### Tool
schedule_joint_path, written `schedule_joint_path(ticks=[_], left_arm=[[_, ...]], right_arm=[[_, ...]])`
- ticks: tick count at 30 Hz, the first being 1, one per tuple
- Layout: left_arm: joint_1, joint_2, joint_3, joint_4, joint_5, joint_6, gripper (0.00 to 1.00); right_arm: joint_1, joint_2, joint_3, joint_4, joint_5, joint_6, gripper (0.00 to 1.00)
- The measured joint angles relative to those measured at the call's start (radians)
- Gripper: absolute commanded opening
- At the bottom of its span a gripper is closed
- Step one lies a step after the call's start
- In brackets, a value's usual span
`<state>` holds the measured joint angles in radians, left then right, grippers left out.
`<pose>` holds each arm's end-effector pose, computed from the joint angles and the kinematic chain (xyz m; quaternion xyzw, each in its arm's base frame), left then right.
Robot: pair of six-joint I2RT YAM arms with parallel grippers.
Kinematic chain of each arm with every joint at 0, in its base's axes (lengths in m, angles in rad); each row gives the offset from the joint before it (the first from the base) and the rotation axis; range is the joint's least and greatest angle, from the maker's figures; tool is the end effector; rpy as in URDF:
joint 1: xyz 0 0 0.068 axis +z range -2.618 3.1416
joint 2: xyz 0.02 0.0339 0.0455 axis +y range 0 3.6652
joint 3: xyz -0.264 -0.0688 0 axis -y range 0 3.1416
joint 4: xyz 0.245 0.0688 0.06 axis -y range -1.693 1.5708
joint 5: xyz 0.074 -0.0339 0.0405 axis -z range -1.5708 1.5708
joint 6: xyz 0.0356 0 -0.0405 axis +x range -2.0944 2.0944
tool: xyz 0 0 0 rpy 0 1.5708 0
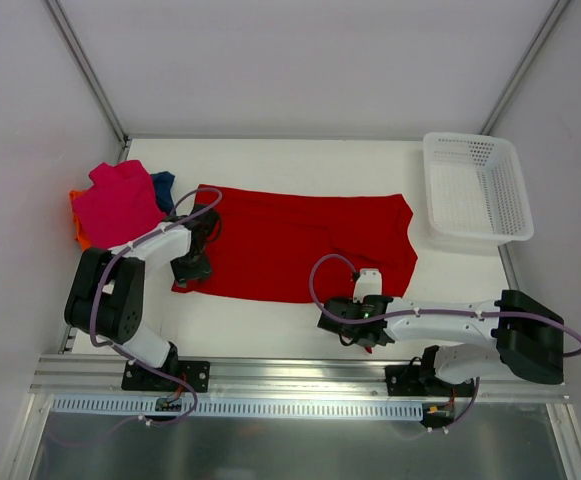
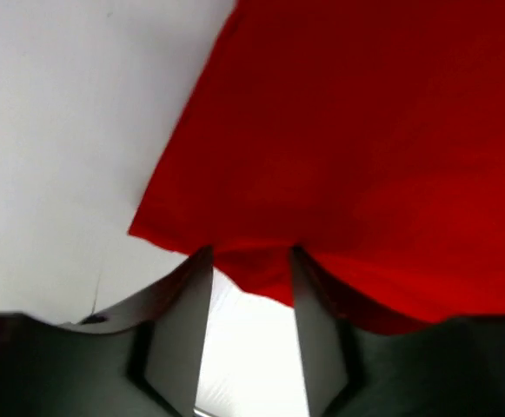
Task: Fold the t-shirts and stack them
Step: Fold the tshirt
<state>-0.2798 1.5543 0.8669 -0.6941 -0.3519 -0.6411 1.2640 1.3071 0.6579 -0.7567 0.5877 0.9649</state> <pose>0.2564 -0.0609 0.1629 -0.1924 0.9612 0.1148 0.1608 0.0791 0.1843 0.1658 -0.1185 0.9468 -0.0564 0.2939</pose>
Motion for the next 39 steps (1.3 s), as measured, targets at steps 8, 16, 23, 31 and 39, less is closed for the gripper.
schedule_joint_path(ticks=[8, 16, 23, 31, 39], left_arm=[[-0.001, 0.016, -0.005, 0.043, 0.031, 0.002, 0.0], [-0.003, -0.005, -0.021, 0.053, 0.03, 0.002, 0.0], [-0.012, -0.159, -0.028, 0.028, 0.051, 0.002, 0.0], [-0.015, -0.191, 0.043, 0.0, 0.059, 0.013, 0.0], [-0.015, -0.037, 0.166, -0.014, 0.059, 0.062, 0.0]], right_arm=[[0.003, -0.014, 0.0, -0.008, 0.003, 0.003, 0.01], [0.004, -0.014, 0.0, -0.012, 0.004, 0.004, 0.0], [0.004, -0.003, 0.05, -0.06, 0.029, 0.008, 0.0], [-0.022, 0.052, 0.168, -0.117, 0.099, -0.009, 0.01], [-0.184, 0.09, 0.282, -0.175, 0.19, -0.099, 0.0]])
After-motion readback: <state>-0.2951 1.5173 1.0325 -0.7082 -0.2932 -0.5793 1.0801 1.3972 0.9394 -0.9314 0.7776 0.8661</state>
